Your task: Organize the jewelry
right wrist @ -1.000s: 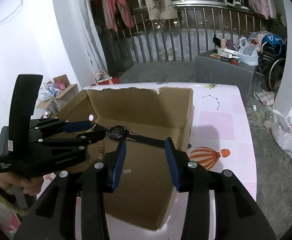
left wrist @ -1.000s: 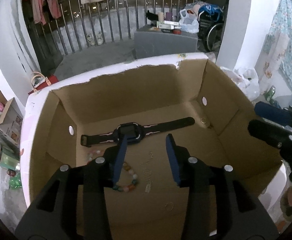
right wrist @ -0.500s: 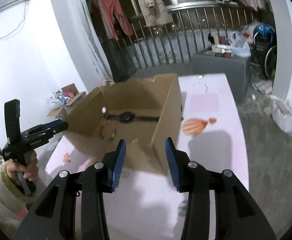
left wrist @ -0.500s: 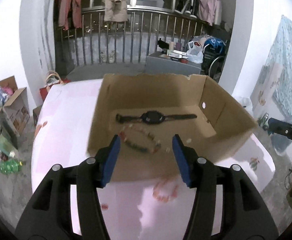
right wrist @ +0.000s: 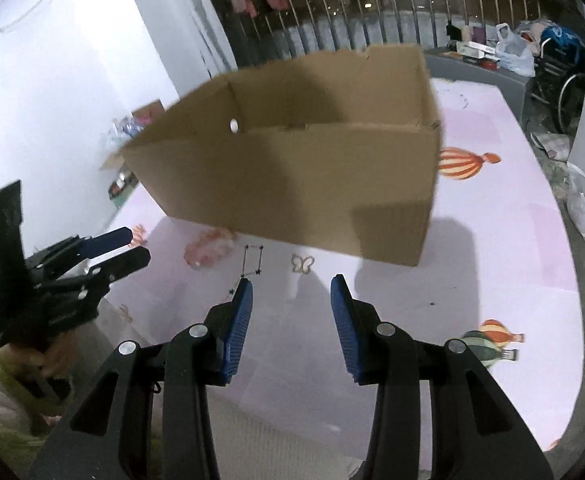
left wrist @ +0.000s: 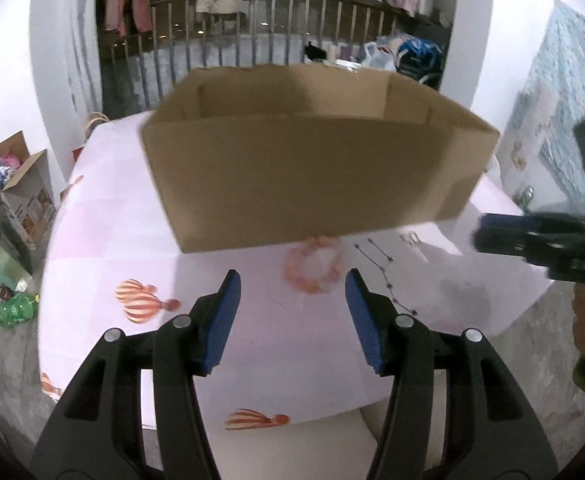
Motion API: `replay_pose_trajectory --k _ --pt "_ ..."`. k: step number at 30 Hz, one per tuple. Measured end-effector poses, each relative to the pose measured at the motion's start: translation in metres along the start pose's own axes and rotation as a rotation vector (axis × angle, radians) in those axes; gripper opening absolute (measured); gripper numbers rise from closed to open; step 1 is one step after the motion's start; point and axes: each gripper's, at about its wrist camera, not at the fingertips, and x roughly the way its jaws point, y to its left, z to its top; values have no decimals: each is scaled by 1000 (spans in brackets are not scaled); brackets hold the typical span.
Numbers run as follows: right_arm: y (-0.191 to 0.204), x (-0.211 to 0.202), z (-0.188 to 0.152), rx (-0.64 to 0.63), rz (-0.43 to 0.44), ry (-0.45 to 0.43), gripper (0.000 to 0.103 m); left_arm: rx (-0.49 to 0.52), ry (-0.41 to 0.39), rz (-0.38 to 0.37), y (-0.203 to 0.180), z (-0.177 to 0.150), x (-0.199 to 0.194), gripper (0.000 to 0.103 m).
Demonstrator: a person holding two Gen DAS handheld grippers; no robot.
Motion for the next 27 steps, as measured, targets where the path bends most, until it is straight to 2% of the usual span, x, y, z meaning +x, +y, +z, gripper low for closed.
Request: replay_pose_trajectory --k 5,8,13,16,21,27 --pt "-1 19 2 21 -9 31 40 76 -22 12 -19 2 6 52" --pt "-2 23 3 36 -5 31 40 113 -37 -7 -28 6 10 51" --pt "-3 26 5 54 -5 28 40 155 -8 -39 -38 13 29 37" --pt "-2 26 6 52 -10 29 40 166 40 -25 -43 16 48 33" --pt "4 27 5 22 -33 27 40 138 103 6 -39 13 67 25" --pt "6 37 7 15 -65 34 34 100 100 6 -32 12 64 12"
